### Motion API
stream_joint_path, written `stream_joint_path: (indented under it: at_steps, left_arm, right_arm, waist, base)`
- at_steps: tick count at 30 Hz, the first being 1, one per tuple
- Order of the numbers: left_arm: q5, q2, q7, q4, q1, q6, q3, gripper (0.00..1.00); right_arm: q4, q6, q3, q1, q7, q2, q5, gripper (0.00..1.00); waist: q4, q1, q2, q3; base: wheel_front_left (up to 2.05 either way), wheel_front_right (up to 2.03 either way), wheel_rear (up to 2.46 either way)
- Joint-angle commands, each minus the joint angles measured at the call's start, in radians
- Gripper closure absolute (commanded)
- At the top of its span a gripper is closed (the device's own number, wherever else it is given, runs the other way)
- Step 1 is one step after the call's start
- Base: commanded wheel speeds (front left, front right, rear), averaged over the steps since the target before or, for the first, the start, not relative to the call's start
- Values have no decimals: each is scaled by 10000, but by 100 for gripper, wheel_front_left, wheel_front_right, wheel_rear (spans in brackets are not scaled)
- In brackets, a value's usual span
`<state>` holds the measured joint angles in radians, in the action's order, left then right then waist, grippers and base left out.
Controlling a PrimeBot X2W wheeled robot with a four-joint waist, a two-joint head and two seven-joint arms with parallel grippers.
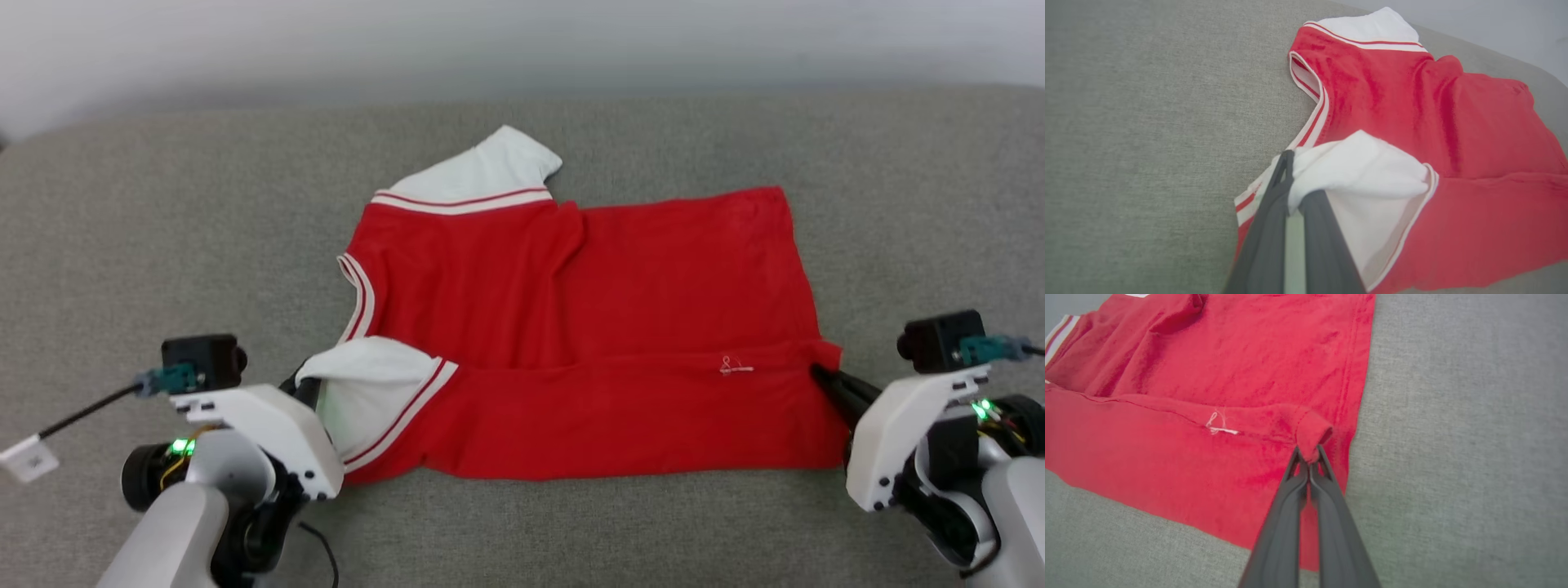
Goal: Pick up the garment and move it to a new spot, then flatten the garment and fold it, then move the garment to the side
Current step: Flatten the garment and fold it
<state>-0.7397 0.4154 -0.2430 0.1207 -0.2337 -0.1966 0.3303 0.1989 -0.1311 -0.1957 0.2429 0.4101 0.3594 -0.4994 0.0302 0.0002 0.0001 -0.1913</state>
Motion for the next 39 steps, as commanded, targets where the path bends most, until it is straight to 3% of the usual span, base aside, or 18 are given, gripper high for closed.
stream_joint_path:
  at_steps: [1,4,5,6,7,8,10,11,18,25,33,39]
  left_arm:
    - [-28,-62,-76,313,-335,134,75,100]
    - [-81,-139,-329,1004,-871,479,319,100]
    - [-116,-174,-438,1244,-1006,595,401,100]
    - [-151,-222,-552,1451,-1111,695,489,87]
    - [-178,-260,-625,1689,-1205,780,540,61]
    - [-227,-308,-646,1882,-1268,858,580,50]
    - [-287,-392,-679,2236,-1313,998,621,4]
    - [-407,-374,-428,2757,-1323,1124,504,0]
    - [-867,-51,-409,2843,-985,1427,142,0]
    - [-1106,670,-928,2059,-468,1222,-139,0]
    - [-1495,1833,-3120,812,-137,1027,44,0]
    - [-2140,2479,-5061,444,197,644,117,0]
  right_arm:
    - [227,7,-131,353,-33,37,16,100]
    - [763,7,-471,853,-91,5,-91,100]
    - [956,7,-595,994,-135,0,-140,92]
    - [1152,7,-675,1112,-187,-25,-202,71]
    - [1311,7,-779,1223,-279,-31,-232,32]
    - [1483,7,-853,1316,-376,-29,-286,0]
    - [1799,7,-1029,1436,-610,-61,-416,0]
    - [1948,7,-1298,1384,-1464,88,-623,0]
    - [1231,7,-1235,647,-3604,323,-647,0]
    - [209,7,25,-614,-5189,-222,638,0]
    - [-1652,6,1245,-2137,-5027,-1215,1776,0]
    - [-2535,6,1419,-2451,-4688,-1590,2043,0]
  waist:
    - [29,-2,-1,-515]
    - [90,-2,-1,-786]
    - [111,-2,-1,-844]
    - [123,-2,-1,-881]
    - [140,-2,-1,-904]
    - [161,-2,-1,-918]
    - [203,-2,-1,-872]
    - [239,-2,-1,-576]
    - [372,-2,-1,440]
    - [577,-2,-1,1459]
    - [924,-2,-1,1659]
    - [1349,-2,-1,1134]
  base:
    - [0,0,0]
    - [0,0,0]
    - [0,0,0]
    - [0,0,0]
    - [0,0,0]
    - [0,0,0]
    - [0,0,0]
    - [0,0,0]
    - [0,0,0]
    - [0,0,0]
    - [0,0,0]
    - [0,0,0]
